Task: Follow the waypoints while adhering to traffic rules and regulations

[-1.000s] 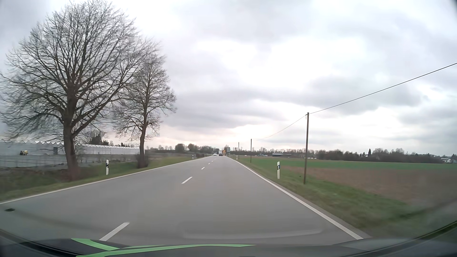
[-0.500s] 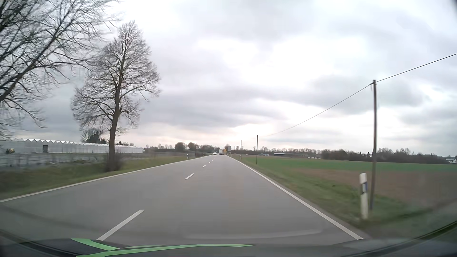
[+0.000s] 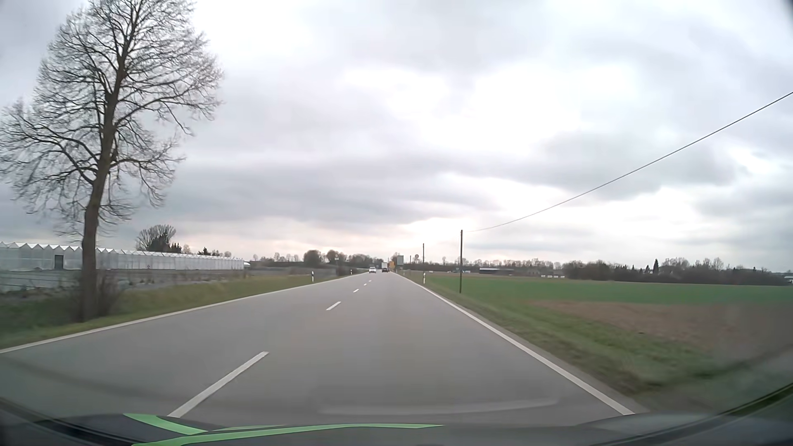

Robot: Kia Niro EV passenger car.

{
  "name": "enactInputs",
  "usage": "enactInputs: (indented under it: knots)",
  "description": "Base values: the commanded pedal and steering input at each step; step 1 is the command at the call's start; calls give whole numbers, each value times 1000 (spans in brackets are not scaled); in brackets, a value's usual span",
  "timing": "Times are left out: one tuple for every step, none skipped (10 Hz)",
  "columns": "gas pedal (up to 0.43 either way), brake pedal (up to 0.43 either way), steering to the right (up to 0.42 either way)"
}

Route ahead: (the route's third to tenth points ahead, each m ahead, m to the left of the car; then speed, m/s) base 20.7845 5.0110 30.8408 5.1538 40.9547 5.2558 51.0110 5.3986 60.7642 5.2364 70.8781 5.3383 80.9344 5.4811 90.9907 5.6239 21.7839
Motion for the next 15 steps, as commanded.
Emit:
enactInputs:
  knots:
    - [209, 0, 0]
    - [209, 0, 0]
    - [209, 0, 0]
    - [209, 0, 0]
    - [209, 0, 0]
    - [209, 0, 0]
    - [209, 0, 0]
    - [209, 0, 0]
    - [209, 0, 0]
    - [209, 0, 1]
    - [209, 0, 3]
    - [209, 0, 4]
    - [209, 0, 5]
    - [197, 0, 5]
    - [197, 0, 4]
